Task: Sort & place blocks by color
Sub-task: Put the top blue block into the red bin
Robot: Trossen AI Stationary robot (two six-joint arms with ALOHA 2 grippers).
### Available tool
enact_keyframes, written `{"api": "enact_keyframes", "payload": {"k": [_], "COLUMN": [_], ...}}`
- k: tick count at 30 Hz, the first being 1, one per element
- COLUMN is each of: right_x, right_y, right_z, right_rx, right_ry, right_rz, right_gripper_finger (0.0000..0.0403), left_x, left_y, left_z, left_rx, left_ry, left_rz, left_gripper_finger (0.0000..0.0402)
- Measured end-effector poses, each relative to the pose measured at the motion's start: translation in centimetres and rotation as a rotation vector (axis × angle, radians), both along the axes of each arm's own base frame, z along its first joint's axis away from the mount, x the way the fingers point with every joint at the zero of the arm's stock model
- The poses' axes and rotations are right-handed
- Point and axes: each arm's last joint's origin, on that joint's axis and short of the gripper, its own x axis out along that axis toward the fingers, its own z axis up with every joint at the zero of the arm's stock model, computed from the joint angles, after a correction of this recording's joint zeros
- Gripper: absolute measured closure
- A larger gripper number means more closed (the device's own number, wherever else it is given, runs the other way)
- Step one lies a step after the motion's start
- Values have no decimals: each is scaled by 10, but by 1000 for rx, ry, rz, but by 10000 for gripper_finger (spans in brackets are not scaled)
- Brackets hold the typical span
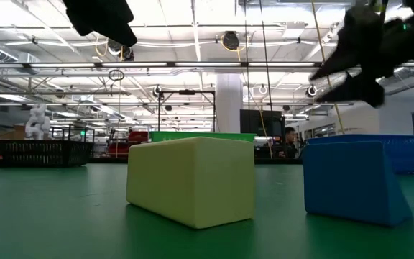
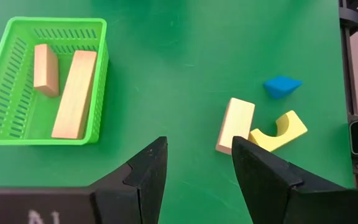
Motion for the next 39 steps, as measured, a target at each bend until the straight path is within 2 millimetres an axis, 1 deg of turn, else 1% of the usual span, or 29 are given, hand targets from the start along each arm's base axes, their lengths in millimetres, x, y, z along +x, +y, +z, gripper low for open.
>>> {"api": "enact_keyframes", "payload": {"k": [4,6,8,13,16,18,20,21,24,27,34,39], "right_x": [14,22,31,60,75,81,84,87,93,98,98,98], "right_y": [7,11,15,29,34,36,36,36,38,37,18,7], "right_z": [15,19,24,37,43,44,43,42,37,26,4,-5], "right_rx": [-82,-129,-183,-329,-415,-452,-449,-425,-335,-315,-333,-330], "right_ry": [-143,-152,-127,30,203,350,510,563,668,748,983,1079], "right_rz": [135,193,227,340,391,420,475,514,650,746,814,835], "right_gripper_finger": [153,153,153,153,153,153,153,153,154,154,154,154], "left_x": [0,0,0,0,0,0,0,0,0,0,0,0], "left_y": [0,0,0,0,0,1,1,1,1,1,1,1], "left_z": [0,0,0,0,0,0,0,0,0,0,0,0], "left_rx": [6,6,5,5,5,3,2,2,1,3,5,7], "left_ry": [0,0,0,0,0,1,1,1,1,1,-3,-2], "left_rz": [-4,-4,-4,-4,-3,-1,0,0,1,-1,6,4], "left_gripper_finger": [220,220,220,220,220,220,220,220,220,220,220,220]}}
